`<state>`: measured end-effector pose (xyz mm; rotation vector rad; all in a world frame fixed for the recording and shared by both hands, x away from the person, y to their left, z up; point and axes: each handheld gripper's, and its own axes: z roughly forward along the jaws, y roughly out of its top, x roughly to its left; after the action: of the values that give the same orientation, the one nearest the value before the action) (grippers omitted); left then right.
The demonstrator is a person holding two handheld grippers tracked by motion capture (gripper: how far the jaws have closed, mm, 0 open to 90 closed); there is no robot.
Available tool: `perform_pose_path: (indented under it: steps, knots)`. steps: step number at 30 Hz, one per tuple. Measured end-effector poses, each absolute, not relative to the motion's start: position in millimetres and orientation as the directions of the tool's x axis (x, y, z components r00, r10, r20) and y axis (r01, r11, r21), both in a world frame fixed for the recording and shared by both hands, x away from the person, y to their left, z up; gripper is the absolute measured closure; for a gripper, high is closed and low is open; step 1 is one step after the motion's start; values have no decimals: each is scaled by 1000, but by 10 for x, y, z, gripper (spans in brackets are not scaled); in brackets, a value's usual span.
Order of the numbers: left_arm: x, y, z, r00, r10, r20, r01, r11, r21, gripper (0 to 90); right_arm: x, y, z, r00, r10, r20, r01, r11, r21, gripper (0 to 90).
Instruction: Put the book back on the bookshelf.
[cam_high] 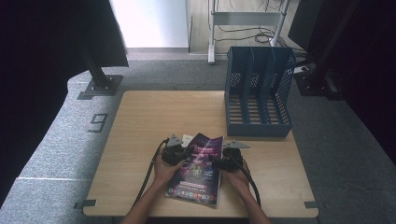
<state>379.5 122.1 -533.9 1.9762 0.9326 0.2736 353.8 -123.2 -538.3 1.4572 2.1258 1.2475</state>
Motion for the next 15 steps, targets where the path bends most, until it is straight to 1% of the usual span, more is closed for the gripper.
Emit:
perform_pose_path:
  steps: [15]
  knots:
    - [3853,1237,-5399,682,709,-178,531,-313,787,862,3603,-1204,-5407,-458,855,244,629,118,769,329]
